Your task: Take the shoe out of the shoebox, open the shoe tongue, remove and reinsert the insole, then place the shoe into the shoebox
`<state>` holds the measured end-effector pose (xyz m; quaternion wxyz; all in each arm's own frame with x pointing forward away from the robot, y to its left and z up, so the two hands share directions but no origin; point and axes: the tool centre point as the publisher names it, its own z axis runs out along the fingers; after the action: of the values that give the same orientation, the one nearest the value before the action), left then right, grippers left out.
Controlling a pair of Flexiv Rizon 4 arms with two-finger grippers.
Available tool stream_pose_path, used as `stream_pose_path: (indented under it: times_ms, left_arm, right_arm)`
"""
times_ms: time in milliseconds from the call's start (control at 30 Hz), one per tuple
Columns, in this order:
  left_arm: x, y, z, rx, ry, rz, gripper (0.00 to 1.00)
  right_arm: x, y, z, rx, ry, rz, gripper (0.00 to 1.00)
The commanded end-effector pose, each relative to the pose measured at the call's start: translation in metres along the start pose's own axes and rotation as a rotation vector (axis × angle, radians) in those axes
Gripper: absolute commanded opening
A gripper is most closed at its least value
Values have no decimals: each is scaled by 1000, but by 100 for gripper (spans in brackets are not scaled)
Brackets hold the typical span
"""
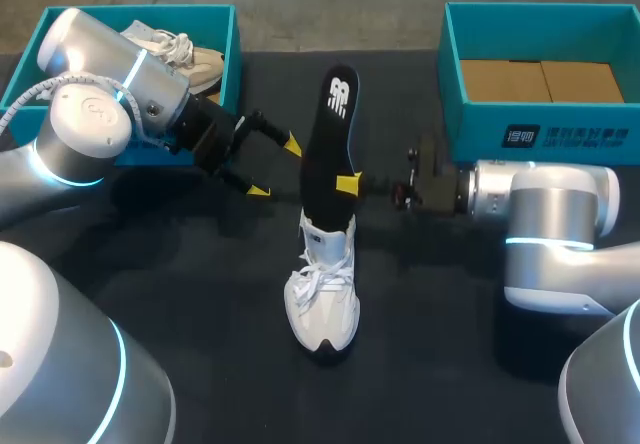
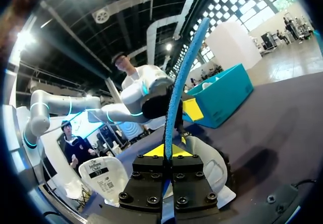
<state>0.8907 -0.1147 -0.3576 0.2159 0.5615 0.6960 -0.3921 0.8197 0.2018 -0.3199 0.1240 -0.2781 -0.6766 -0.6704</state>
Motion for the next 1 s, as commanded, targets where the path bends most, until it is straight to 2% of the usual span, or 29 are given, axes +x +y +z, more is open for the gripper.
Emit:
stream_pose_path:
  times_ms: [33,1000]
  left_arm:
    - [0,0,1,0,0,0,100]
    - [0,0,1,0,0,0,100]
  right_arm:
    - [-1,-4,2,9,4,5,0]
    - [-2,-21,-4,50,42,16,0]
